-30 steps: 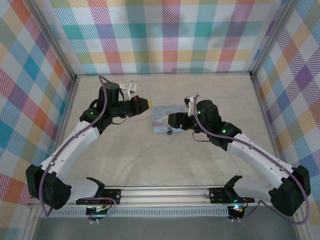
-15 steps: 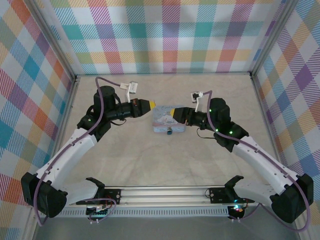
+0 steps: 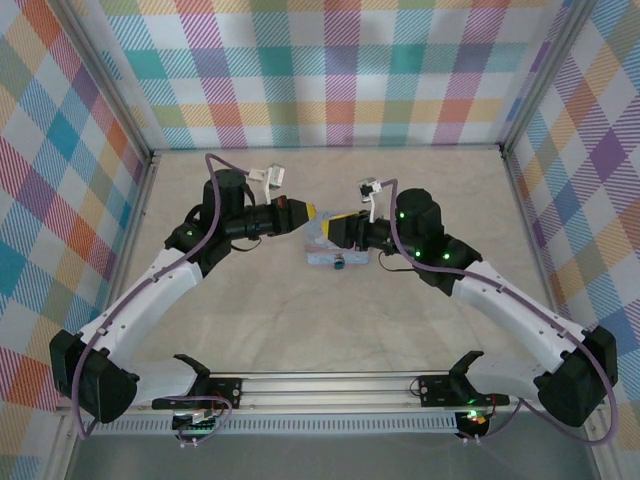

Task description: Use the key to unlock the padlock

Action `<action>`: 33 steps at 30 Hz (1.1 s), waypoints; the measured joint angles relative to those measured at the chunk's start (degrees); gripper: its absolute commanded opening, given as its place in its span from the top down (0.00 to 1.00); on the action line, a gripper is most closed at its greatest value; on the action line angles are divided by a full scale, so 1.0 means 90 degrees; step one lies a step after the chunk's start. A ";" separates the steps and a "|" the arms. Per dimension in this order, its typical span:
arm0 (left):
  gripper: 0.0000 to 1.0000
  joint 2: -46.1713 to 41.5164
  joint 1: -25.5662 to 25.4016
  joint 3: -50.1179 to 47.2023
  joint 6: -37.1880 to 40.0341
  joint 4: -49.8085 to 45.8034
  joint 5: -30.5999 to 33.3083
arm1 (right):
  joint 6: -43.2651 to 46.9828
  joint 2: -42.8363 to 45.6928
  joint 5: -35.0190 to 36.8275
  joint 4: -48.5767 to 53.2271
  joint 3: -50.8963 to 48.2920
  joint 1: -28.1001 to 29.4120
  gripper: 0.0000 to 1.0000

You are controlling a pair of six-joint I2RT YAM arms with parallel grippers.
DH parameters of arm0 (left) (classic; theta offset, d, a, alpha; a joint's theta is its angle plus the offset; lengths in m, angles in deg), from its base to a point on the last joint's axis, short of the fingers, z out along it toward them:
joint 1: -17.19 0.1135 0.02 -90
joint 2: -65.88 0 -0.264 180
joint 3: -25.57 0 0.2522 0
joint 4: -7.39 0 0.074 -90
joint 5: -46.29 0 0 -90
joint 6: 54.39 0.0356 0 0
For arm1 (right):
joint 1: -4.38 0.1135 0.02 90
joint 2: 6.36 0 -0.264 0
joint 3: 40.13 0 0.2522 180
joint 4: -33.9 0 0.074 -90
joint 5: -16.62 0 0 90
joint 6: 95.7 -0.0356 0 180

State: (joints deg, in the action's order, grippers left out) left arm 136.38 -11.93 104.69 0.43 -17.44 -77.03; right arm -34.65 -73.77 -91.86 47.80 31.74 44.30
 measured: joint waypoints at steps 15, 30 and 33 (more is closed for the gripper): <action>1.00 0.0000 -0.0012 0.0056 -0.0168 -0.0114 0.0172 | 0.0748 -0.0651 0.0287 0.0027 0.0498 0.0109 0.57; 1.00 0.0000 -0.0012 0.0104 -0.0187 -0.0214 0.0274 | 0.0945 -0.0697 0.0267 0.0075 0.0554 0.0153 0.58; 1.00 -0.0002 -0.0012 0.0134 -0.0187 -0.0257 0.0260 | 0.0947 -0.0629 0.0304 0.0010 0.0442 0.0158 0.57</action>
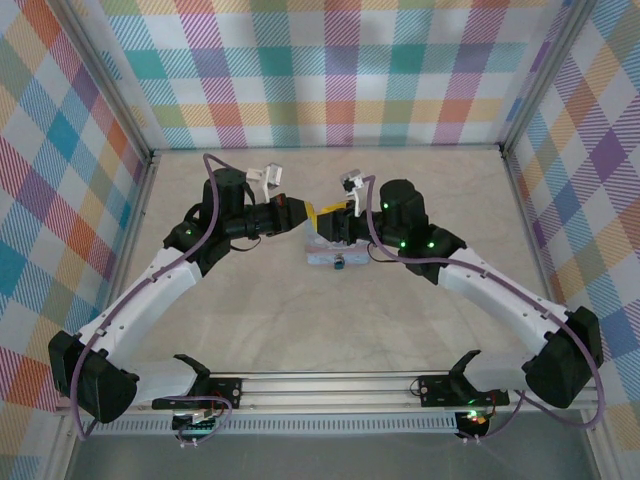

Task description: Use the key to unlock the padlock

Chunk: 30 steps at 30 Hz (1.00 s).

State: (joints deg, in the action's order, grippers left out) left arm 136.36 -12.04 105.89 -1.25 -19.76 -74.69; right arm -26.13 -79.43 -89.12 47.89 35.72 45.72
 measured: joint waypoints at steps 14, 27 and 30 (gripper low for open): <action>1.00 0.0255 -0.0002 0.0784 -0.0403 -0.1032 0.0143 | 0.0138 0.0355 0.0328 -0.0580 -0.0736 0.0226 0.56; 1.00 0.0413 -0.0007 0.1003 -0.0707 -0.1885 0.0318 | 0.0279 0.0168 0.0464 -0.0928 -0.0704 0.0321 0.56; 1.00 0.0413 -0.0007 0.1003 -0.0763 -0.1882 0.0313 | 0.0304 0.0032 0.0461 -0.0923 -0.0639 0.0333 0.56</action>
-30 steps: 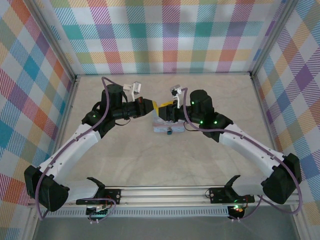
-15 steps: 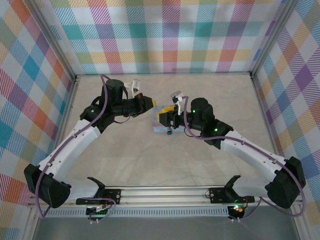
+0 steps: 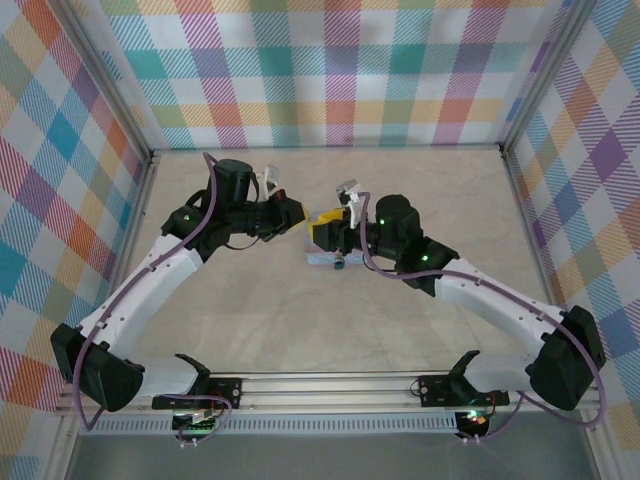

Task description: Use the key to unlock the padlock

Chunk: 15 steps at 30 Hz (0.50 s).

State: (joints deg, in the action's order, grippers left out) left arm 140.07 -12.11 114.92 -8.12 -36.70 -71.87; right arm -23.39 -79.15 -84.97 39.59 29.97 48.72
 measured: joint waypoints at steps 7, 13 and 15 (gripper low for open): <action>1.00 0.0000 0.0000 0.0007 -0.0034 0.0000 -0.0010 | 0.0056 -0.0170 0.0000 0.0000 0.0124 0.0041 0.61; 1.00 0.0000 0.0002 0.0012 -0.0053 0.0032 -0.0015 | 0.0129 -0.0284 -0.0049 0.0022 0.0284 0.0041 0.77; 1.00 -0.0002 0.0005 0.0015 -0.0066 0.0032 0.0044 | 0.0148 -0.0335 -0.0070 0.0068 0.0342 0.0041 0.81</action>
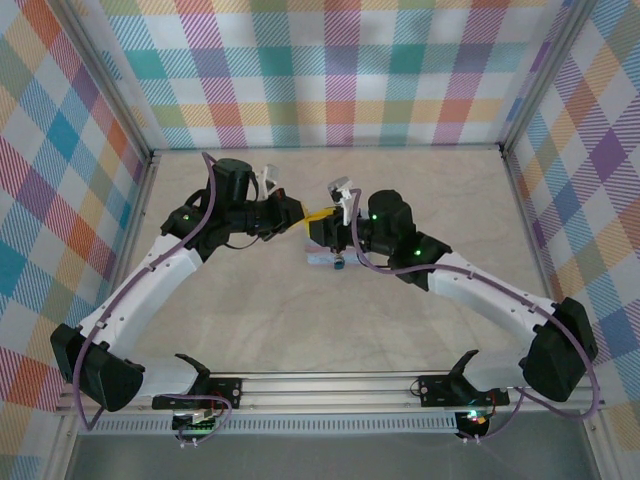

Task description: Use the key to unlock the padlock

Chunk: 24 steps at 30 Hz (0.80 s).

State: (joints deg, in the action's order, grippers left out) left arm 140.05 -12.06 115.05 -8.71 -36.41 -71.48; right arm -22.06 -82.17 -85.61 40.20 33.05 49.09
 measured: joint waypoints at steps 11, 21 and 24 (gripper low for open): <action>1.00 -0.0058 0.0012 0.0027 -0.0007 -0.0012 0.0126 | 0.0090 -0.0126 0.0000 0.0107 0.0114 -0.0012 1.00; 0.52 -0.0221 0.0015 0.0027 -0.0068 0.0024 -0.0027 | 0.0090 -0.0124 -0.0027 0.0034 0.0112 0.0000 1.00; 0.42 -0.0376 0.0056 0.0027 -0.0102 0.0036 -0.0032 | 0.0090 -0.0095 -0.0051 -0.0051 0.0056 0.0000 1.00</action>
State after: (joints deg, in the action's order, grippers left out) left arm 136.66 -11.56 115.29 -9.62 -36.09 -71.76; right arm -21.25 -83.02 -86.06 39.74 33.56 49.09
